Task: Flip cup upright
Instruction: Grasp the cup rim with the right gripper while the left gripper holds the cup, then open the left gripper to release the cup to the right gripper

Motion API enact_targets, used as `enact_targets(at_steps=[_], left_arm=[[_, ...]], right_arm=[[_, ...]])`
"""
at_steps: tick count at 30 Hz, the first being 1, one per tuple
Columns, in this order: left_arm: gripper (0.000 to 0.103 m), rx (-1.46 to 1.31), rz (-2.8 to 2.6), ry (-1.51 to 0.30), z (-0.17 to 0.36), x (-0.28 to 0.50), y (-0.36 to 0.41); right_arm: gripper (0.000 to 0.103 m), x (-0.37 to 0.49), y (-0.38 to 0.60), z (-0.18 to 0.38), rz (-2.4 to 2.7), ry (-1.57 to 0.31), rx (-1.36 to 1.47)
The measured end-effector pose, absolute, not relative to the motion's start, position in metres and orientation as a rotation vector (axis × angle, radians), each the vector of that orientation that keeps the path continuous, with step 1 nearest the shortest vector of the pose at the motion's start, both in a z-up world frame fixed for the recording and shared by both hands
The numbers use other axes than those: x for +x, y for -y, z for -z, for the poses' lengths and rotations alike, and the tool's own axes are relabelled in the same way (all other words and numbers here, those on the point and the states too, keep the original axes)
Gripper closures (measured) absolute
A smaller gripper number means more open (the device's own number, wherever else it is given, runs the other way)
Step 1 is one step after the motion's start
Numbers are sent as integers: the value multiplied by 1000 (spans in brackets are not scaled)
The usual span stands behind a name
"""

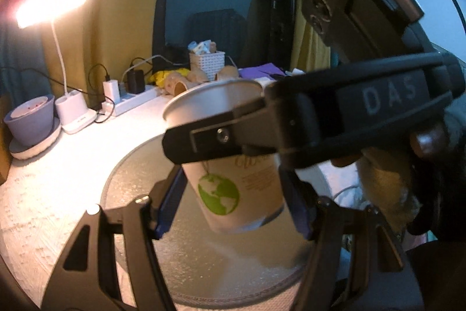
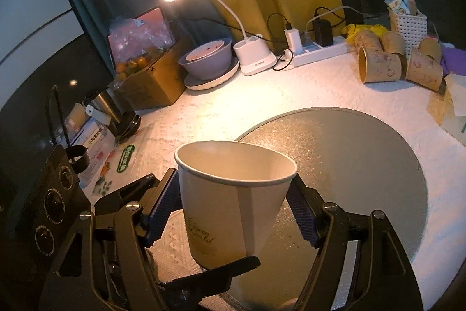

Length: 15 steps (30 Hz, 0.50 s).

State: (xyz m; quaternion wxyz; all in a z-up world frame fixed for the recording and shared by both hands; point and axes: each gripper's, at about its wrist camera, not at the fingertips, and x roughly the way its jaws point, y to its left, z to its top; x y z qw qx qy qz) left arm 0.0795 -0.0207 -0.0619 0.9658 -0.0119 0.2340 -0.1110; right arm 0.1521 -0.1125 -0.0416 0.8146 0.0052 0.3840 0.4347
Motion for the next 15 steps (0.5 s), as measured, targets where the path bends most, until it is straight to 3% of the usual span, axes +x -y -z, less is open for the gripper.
enact_targets(at_steps=[15], left_arm=[[34, -144, 228, -602, 76, 105, 4]], right_arm=[[33, 166, 116, 45, -921, -816, 27]])
